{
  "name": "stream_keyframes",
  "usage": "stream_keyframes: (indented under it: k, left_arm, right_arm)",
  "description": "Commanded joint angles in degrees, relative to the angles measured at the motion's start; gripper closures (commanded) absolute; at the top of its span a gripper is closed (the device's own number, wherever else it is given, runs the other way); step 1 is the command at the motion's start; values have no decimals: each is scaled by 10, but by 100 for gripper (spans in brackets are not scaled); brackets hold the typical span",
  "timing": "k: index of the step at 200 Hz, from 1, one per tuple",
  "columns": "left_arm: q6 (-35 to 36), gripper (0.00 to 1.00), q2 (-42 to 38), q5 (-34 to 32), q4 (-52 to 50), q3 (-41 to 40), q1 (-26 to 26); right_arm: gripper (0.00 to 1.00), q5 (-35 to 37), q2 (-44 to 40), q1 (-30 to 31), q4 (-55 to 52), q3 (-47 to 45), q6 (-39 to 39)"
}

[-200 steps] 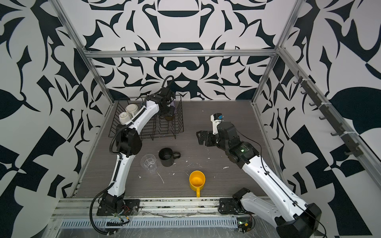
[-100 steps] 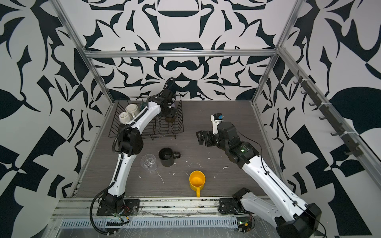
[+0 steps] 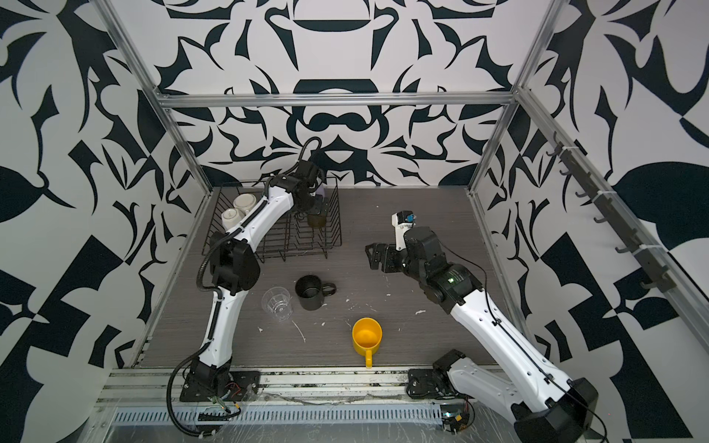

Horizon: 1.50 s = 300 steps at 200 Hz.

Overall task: Load cups into a dish rack
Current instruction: Place the cup upside down at the dish rack.

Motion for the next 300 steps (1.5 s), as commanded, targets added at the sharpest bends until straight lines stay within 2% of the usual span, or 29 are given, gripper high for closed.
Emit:
stream_keyframes:
  k: [1, 35, 74, 98, 112, 161, 181, 208, 226, 278, 300]
  left_arm:
    - [-3, 1, -78, -16, 20, -28, 1]
    - [12, 1, -188, -61, 102, -136, 1]
    - [40, 1, -340, -124, 195, -291, 2]
    - [51, 1, -437, -142, 255, -408, 18]
    - [41, 1, -482, -128, 268, -462, 41]
    - [-13, 1, -609, 23, 282, -583, 186]
    - [-12, 1, -633, 32, 294, -610, 221]
    - [-9, 1, -657, 20, 322, -644, 227]
    - [-9, 1, -665, 20, 336, -662, 234]
    - [-30, 1, -667, 31, 332, -667, 255]
    - [-56, 1, -666, 62, 335, -673, 280]
  right_arm:
    - [5, 3, 9, -2, -2, 25, -12]
    - [7, 7, 33, -2, -26, 39, -21]
    - [12, -26, 84, 2, -16, 58, -21]
    - [16, -24, 130, 39, -22, 95, -35]
    - [17, -2, 162, 77, -39, 124, -54]
    - [21, 34, 281, 204, -94, 233, -104]
    - [24, 41, 328, 242, -112, 280, -120]
    - [27, 55, 391, 278, -146, 347, -138]
    - [30, 59, 432, 293, -170, 388, -148]
    - [33, 61, 523, 327, -199, 466, -169]
    - [35, 50, 551, 331, -200, 486, -172]
